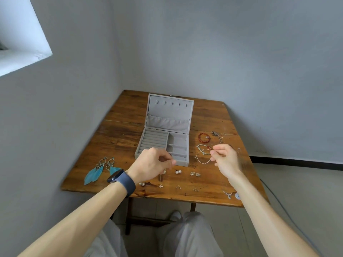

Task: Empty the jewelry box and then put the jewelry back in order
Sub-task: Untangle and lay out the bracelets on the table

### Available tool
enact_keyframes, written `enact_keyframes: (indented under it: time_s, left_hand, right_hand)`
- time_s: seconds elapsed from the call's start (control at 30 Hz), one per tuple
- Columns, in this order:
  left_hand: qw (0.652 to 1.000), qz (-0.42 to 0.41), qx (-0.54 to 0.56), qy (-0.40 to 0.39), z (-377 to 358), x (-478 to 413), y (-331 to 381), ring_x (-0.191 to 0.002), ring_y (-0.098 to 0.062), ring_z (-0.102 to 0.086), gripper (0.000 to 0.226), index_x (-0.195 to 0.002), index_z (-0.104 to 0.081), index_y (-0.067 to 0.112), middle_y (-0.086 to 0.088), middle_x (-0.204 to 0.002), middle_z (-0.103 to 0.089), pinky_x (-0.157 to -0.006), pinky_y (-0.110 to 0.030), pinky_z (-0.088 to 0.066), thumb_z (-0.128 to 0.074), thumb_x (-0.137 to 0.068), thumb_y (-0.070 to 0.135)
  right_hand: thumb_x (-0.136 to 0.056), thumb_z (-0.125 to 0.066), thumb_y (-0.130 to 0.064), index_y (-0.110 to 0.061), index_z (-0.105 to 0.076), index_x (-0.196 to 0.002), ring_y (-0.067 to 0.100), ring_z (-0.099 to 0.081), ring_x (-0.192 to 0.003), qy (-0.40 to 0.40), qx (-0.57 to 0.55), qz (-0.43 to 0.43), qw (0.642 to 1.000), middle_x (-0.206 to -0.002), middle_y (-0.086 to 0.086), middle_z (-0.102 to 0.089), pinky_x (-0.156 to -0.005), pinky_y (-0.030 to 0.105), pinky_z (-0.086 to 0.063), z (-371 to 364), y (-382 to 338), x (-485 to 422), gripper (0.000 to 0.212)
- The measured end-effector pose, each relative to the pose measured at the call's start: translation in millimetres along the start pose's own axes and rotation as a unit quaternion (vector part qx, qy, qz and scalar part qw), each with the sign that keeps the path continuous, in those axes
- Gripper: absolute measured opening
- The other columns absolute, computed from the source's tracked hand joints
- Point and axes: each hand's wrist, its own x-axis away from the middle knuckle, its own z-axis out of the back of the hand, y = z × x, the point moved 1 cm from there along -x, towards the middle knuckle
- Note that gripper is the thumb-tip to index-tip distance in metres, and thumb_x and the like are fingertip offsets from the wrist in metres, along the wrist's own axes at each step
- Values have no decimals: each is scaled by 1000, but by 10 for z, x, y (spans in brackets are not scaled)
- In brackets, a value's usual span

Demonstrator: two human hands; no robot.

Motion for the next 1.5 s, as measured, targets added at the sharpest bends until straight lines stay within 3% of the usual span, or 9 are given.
enact_keyframes:
  time_s: [0.27, 0.43, 0.63, 0.73, 0.8, 0.9, 0.97, 1.1, 1.5]
  left_hand:
    - [1000, 6, 8, -8, -93, -84, 5, -60, 0, -64, 14, -87, -72, 31, 27, -66, -66, -57, -11, -50, -67, -92, 43]
    - [1000, 12, 17, -20, -148, -154, 48, -61, -4, -66, 19, -89, -73, 28, 11, -77, -73, -61, -20, -57, -66, -92, 45]
    - [999, 6, 46, -28, -261, -206, 183, -60, 4, -65, 20, -84, -74, 26, 14, -71, -72, -55, -6, -43, -68, -91, 43]
    - [995, 20, 89, -40, -292, -256, 236, -57, -2, -66, 21, -83, -74, 28, 12, -71, -73, -55, -7, -45, -68, -90, 46]
    - [990, 26, 126, -55, -305, -288, 265, -56, -3, -65, 21, -81, -75, 29, 9, -71, -74, -57, -8, -46, -70, -89, 48]
    - [984, 27, 155, -80, -349, -315, 310, -58, -6, -67, 19, -83, -77, 32, 7, -72, -74, -60, -12, -49, -72, -87, 50]
    - [982, 17, 164, -96, -402, -316, 343, -60, -8, -67, 19, -86, -79, 30, 5, -72, -73, -61, -16, -51, -72, -88, 47]
    - [976, 17, 186, -111, -499, -244, 350, -62, -10, -66, 18, -83, -79, 24, -1, -74, -74, -60, -18, -51, -75, -87, 40]
    - [993, 28, 105, -55, -1045, 30, 308, -58, 3, -63, 11, -81, -74, 31, 16, -70, -72, -54, -12, -48, -75, -87, 41]
  right_hand:
    - [-94, -67, -25, -22, -70, -107, 24, -66, -107, 22, 225, -27, 974, -110, -3, -74, -90, 28, -47, -121, 329, -258, 14]
    - [-93, -68, -27, -26, -71, -106, 26, -67, -105, 20, 271, -11, 962, -107, 0, -75, -91, 30, -51, -110, 427, -313, 13]
    - [-93, -69, -29, -24, -70, -109, 25, -69, -104, 10, 300, 34, 953, -106, -3, -76, -91, 32, -53, -76, 381, -244, 16]
    - [-92, -69, -31, -31, -71, -104, 13, -70, -98, 15, 208, 46, 977, -103, -14, -75, -83, 27, -51, 3, 204, -33, 12]
    - [-86, -70, -31, -39, -71, -104, 1, -67, -101, -74, 23, 34, 996, -104, -19, -74, -86, 29, -51, 46, 92, 181, 20]
    - [-79, -71, -40, -46, -64, -123, -3, -63, -113, -280, -143, 16, 949, -122, -20, -69, -88, 29, -51, 45, -61, 530, 45]
    - [-86, -71, -40, -42, -64, -125, 0, -62, -118, -316, -135, 37, 938, -124, -16, -69, -92, 25, -52, 24, -78, 667, 39]
    - [-95, -66, -35, -32, -76, -99, 2, -67, -97, -220, -56, 54, 972, -101, -12, -75, -88, 31, -51, 28, 58, 804, 11]
    - [-95, -66, -21, -27, -73, -94, 6, -70, -79, -77, -61, 21, 995, -86, -9, -75, -68, 20, -56, 472, 454, 951, 9]
